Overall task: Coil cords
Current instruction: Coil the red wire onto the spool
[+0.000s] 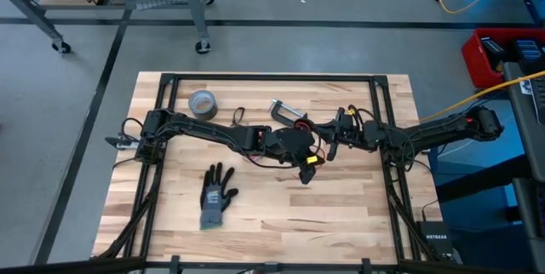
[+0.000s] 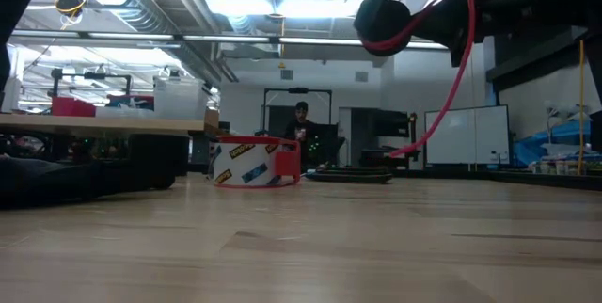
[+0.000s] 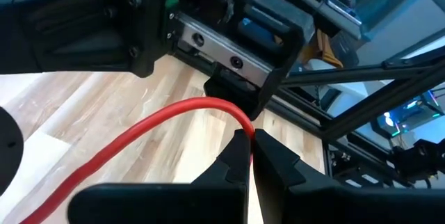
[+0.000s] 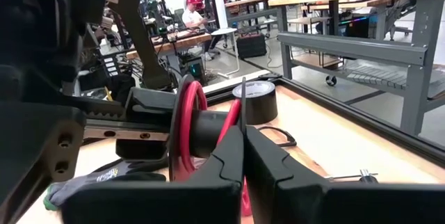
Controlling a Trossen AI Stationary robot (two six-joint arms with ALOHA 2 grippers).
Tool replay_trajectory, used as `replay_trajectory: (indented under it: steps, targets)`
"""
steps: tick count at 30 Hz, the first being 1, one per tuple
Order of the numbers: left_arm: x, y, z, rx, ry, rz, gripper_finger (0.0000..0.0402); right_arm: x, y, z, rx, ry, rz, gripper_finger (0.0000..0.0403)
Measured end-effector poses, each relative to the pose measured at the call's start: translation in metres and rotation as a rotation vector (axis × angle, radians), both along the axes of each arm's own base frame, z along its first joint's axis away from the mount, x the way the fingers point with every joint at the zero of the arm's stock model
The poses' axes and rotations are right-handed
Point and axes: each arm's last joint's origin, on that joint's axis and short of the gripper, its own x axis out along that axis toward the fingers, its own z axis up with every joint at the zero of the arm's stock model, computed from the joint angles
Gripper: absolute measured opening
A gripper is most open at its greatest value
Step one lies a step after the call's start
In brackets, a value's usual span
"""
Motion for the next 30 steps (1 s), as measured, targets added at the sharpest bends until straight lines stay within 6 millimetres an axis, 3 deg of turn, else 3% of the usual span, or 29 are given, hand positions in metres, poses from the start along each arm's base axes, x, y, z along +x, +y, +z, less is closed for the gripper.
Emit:
replay_trajectory:
  steps: [8, 16, 30]
  targets:
    - [-0.007, -0.009, -0.007, 0.072, 0.102, 0.015, 0.0, -0.001, 0.0, 0.003, 0.001, -0.023, -0.003, 0.0005]
    - [-0.015, -0.012, 0.004, 0.081, 0.11, 0.019, 0.0, -0.001, 0.0, 0.005, 0.002, -0.044, -0.021, 0.0005]
    - [-0.025, -0.01, -0.008, 0.075, 0.269, 0.046, 0.0, -0.001, -0.001, 0.005, 0.002, -0.042, -0.03, 0.0005]
